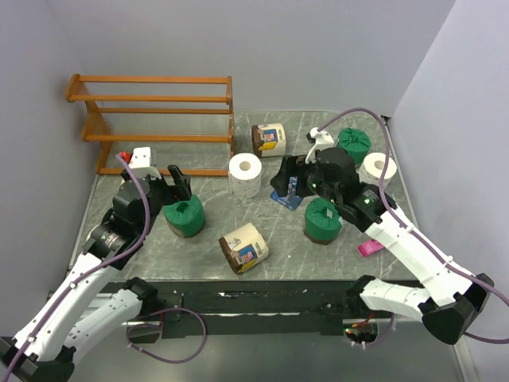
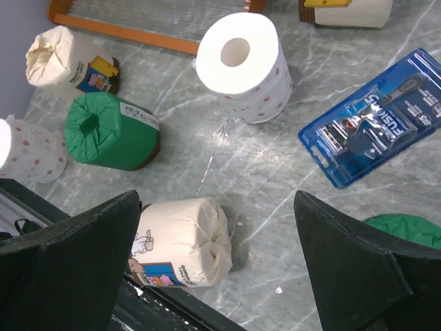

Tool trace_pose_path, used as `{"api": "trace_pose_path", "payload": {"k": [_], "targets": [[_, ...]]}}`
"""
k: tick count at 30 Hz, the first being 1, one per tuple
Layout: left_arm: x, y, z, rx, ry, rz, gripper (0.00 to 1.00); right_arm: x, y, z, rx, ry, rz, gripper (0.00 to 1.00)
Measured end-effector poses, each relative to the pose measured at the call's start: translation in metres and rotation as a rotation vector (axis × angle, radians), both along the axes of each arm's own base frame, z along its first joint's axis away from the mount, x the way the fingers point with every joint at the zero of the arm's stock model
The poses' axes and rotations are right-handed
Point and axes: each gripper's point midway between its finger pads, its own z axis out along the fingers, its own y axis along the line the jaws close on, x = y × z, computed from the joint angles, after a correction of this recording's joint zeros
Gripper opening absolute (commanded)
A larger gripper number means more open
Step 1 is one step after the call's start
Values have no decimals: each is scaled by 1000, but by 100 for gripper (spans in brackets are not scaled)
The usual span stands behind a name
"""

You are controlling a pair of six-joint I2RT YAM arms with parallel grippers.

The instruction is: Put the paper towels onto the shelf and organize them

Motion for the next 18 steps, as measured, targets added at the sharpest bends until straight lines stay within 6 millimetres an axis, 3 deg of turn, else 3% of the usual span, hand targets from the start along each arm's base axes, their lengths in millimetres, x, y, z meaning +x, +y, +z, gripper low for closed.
{"api": "trace_pose_path", "payload": {"k": [11, 18], "targets": [[6, 11, -9, 2, 32, 88, 96, -2, 2, 9, 34, -33, 14, 99], [10, 28, -39, 21, 227, 272, 96, -7, -4, -14, -2, 8, 6, 99]]}}
